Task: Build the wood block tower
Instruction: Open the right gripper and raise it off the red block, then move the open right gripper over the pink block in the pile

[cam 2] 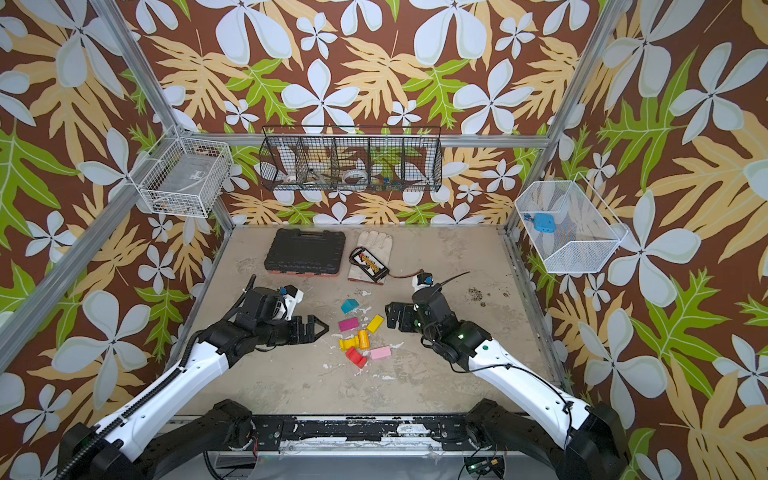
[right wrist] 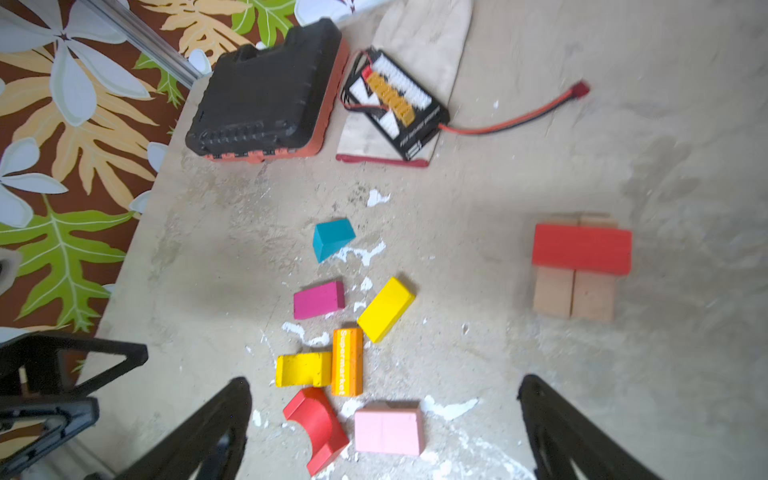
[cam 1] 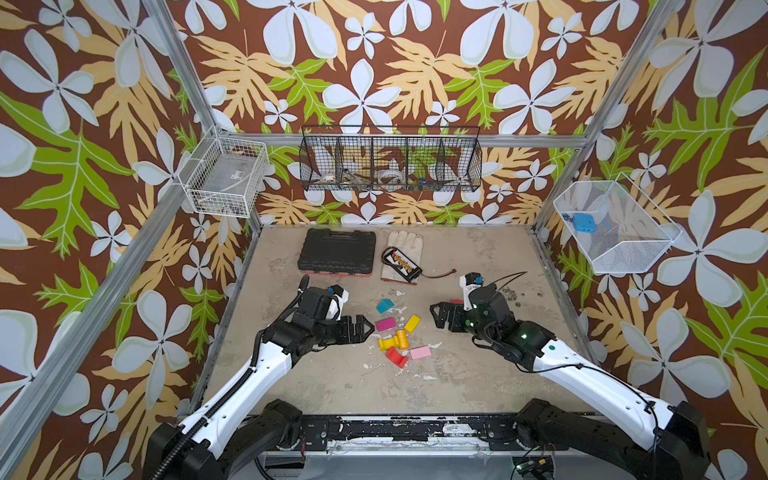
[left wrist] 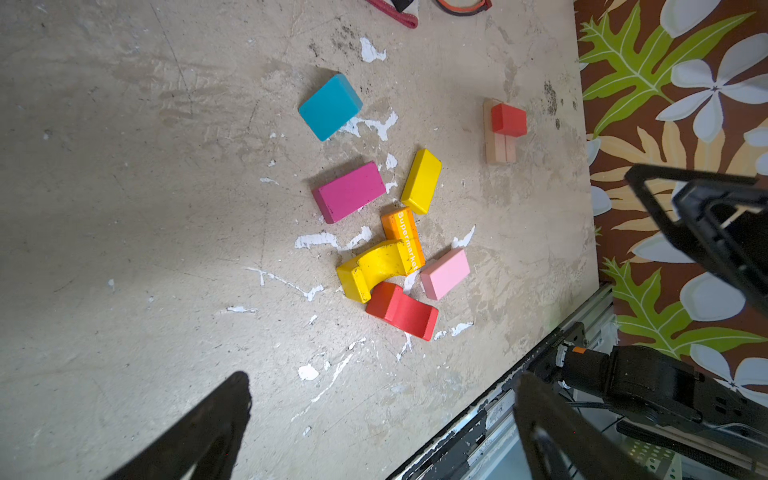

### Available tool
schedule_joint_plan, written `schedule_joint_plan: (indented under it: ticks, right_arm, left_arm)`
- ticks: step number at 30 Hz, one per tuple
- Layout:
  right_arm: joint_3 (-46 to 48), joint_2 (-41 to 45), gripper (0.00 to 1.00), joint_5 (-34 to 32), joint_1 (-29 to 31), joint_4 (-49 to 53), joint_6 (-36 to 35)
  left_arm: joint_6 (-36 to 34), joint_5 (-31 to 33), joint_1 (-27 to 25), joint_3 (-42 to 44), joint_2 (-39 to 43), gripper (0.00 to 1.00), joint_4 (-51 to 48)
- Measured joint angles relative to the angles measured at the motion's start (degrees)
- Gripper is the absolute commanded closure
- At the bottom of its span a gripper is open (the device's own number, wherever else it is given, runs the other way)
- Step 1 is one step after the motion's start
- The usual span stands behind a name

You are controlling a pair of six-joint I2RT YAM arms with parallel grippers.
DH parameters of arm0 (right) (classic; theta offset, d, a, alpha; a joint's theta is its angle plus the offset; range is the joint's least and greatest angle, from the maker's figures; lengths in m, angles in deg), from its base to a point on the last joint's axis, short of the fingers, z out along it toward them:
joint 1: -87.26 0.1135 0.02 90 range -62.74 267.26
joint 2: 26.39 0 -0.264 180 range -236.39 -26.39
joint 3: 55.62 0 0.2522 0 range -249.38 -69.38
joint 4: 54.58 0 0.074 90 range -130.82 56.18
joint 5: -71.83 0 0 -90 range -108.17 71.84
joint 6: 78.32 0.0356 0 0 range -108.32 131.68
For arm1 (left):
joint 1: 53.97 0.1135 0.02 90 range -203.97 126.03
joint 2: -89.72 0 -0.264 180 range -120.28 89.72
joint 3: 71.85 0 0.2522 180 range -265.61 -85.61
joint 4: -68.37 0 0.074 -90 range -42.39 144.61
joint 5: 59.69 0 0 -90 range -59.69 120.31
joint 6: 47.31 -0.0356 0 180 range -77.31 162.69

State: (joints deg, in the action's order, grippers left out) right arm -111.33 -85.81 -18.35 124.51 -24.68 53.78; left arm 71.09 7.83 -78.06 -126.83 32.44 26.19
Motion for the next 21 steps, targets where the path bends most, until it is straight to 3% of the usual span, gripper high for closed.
schedule_joint_plan:
  ticks: [9,13,17,21]
  right_arm:
    - [3.9,7.5,0.00,7.3,0.2,-1.3,-1.8]
    - [6.9,10.0,0.00,1.8,2.9,2.4,-0.5]
    - [8.3,3.0,0.08,-3.2,8.9,4.4,0.6]
    - [5.4,-8.6,0.08,-7.8,16.7,5.6,1.6]
  left_arm:
    - [0.0,0.0,0.0,0.0,-0.2,0.00,0.0]
    - [0.0,0.0,0.0,0.0,-0.1,0.00,0.0]
    - [0.0,0.0,0.0,0.0,-0.2,0.00,0.0]
    - [0.0,0.0,0.0,0.0,-0.2,0.00,0.0]
